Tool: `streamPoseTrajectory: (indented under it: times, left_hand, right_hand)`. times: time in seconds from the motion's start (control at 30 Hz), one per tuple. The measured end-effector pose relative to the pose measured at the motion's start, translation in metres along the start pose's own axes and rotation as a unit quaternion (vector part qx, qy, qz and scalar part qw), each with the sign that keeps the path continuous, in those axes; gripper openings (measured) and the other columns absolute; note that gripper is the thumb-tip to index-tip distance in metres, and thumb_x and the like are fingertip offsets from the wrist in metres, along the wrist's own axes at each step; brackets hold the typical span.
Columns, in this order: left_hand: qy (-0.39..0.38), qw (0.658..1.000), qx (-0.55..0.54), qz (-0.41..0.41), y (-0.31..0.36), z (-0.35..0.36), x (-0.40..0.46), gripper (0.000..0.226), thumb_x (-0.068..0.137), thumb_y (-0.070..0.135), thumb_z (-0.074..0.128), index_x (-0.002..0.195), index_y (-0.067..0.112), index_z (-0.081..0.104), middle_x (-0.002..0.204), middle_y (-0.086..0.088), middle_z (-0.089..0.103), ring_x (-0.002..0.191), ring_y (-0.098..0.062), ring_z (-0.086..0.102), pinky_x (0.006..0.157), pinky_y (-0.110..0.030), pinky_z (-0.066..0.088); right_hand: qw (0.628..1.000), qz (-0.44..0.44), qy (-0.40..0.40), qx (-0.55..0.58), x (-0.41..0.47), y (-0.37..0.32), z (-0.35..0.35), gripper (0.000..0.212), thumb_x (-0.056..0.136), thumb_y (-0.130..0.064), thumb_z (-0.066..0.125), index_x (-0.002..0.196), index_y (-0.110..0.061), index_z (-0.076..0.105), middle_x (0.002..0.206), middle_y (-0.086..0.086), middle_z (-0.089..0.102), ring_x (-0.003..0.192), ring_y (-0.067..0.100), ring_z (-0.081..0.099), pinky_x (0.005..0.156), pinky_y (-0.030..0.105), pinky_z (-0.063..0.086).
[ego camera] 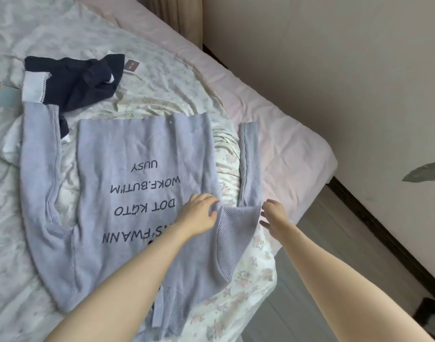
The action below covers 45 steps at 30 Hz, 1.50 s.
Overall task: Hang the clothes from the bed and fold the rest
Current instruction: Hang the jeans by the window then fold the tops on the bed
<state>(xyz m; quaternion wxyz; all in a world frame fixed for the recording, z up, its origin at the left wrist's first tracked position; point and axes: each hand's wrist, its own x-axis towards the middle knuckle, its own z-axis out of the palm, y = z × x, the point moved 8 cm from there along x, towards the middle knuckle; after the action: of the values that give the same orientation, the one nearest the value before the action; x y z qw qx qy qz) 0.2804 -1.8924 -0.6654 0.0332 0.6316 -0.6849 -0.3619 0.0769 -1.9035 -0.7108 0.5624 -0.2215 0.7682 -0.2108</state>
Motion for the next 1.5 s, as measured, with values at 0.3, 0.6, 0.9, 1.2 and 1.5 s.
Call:
streamPoseTrajectory:
  times: [0.3,0.6,0.9,1.2,1.5]
  left_hand:
    - [-0.073,0.988,0.132,0.019,0.045,0.041,0.04,0.043,0.088,0.047,0.049,0.125,0.025,0.053,0.124,0.0,0.058,0.122,-0.018,0.041,0.096,-0.036,0.019]
    - [-0.142,0.986,-0.06,-0.056,0.074,0.033,0.061,0.034,0.079,0.045,0.066,0.105,0.024,0.061,0.099,0.004,0.06,0.097,-0.016,0.055,0.073,-0.024,0.037]
    - [-0.156,0.926,-0.336,-0.073,0.137,0.026,0.082,0.028,0.082,0.013,0.069,0.109,0.007,0.061,0.093,-0.004,0.063,0.082,-0.012,0.058,0.069,-0.018,0.045]
    - [-0.137,0.929,-0.344,0.017,0.219,-0.008,0.11,0.027,0.084,0.001,0.062,0.109,0.008,0.055,0.073,0.005,0.063,0.063,-0.002,0.058,0.056,-0.011,0.045]
    - [-0.019,0.97,-0.243,0.001,0.22,-0.034,0.117,0.027,0.089,0.019,0.057,0.115,0.013,0.053,0.102,0.002,0.055,0.099,-0.017,0.055,0.084,-0.026,0.044]
  right_hand:
    - [0.954,0.135,-0.134,0.231,0.027,-0.005,0.015,0.028,0.092,-0.022,0.049,0.106,0.0,0.06,0.099,0.014,0.066,0.091,0.028,0.063,0.078,0.036,0.051]
    - [0.943,0.056,-0.01,0.327,0.025,-0.017,-0.065,0.009,0.082,-0.008,0.059,0.09,-0.006,0.056,0.076,0.009,0.046,0.067,0.019,0.045,0.065,0.029,0.042]
    - [0.788,0.095,-0.08,0.603,0.003,-0.027,-0.084,0.032,0.085,-0.004,0.045,0.116,-0.01,0.047,0.122,0.025,0.045,0.107,0.047,0.053,0.081,0.058,0.046]
    - [0.832,0.07,-0.137,0.533,0.002,-0.076,-0.127,0.047,0.095,-0.03,0.047,0.116,0.012,0.049,0.113,0.033,0.06,0.102,0.042,0.062,0.081,0.049,0.05]
    - [0.913,-0.102,0.057,0.39,-0.018,-0.129,-0.189,0.018,0.09,-0.001,0.046,0.103,-0.007,0.058,0.104,0.01,0.062,0.09,0.023,0.061,0.068,0.029,0.051]
